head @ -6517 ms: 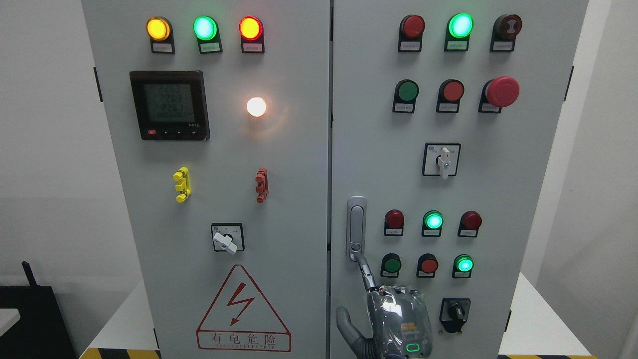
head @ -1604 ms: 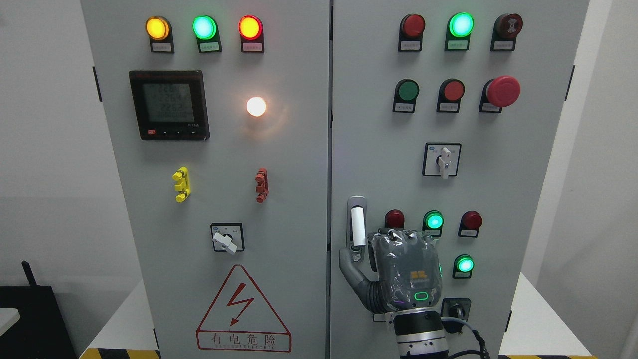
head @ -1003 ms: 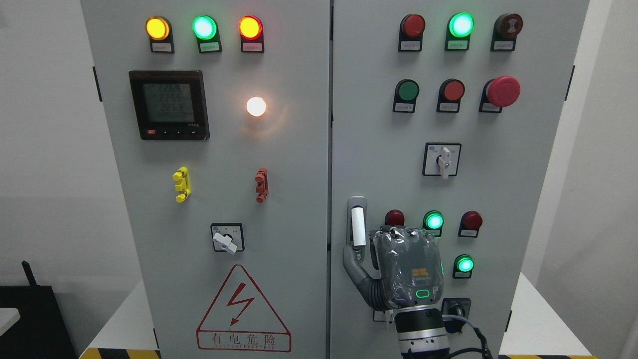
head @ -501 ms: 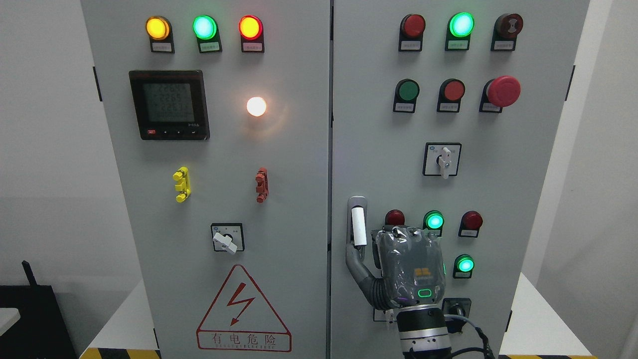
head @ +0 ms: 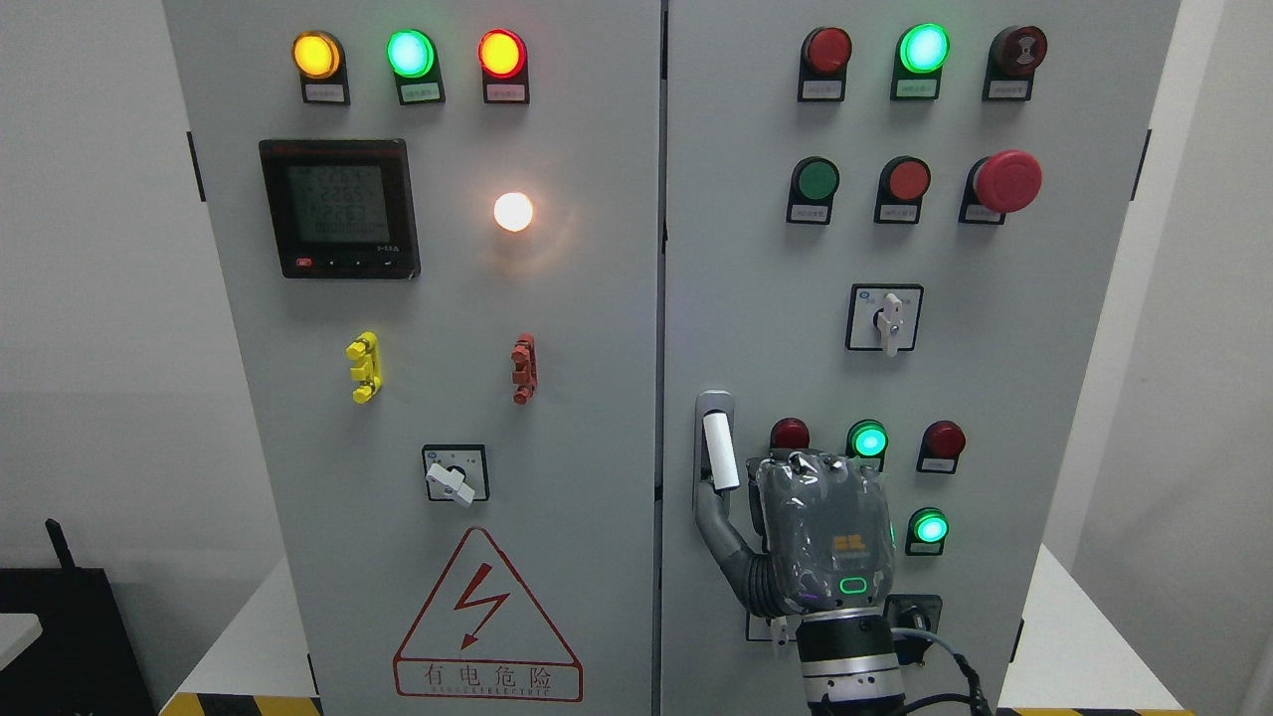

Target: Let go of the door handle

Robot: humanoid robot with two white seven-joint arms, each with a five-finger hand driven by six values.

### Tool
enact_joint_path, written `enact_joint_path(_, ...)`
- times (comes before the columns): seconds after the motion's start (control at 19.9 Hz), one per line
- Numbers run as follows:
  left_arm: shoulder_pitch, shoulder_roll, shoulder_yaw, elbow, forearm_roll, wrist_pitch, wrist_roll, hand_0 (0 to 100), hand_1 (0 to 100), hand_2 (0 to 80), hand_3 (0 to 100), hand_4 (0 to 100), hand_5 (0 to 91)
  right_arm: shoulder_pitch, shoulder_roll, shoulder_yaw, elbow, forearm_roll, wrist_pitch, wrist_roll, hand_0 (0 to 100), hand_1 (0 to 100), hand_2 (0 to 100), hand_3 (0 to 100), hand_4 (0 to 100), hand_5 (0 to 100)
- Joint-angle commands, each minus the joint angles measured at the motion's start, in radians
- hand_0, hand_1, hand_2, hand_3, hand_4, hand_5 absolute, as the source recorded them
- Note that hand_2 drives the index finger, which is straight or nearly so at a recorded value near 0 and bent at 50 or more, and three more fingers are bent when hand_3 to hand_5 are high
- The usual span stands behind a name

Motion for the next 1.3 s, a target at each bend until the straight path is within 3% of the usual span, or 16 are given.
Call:
enact_joint_path(0.0, -0.001, 0.0, 0.0, -0.009, -0.028, -0.001, 0.001, 12, 39, 0.0, 0, 0, 0.0, 0.003, 0.001, -0.011, -0.003, -0.001, 0.001, -0.004, 55, 41, 100, 100, 100, 98)
enact_joint_path(1.25, 0.0, 0.0, 0.0, -0.009, -0.028, -0.001, 0.001, 12, 39, 0.0, 0, 0, 0.0, 0.007, 0.003, -0.023, -0.014, -0.001, 0.001, 0.004, 56, 44, 100, 100, 100, 98)
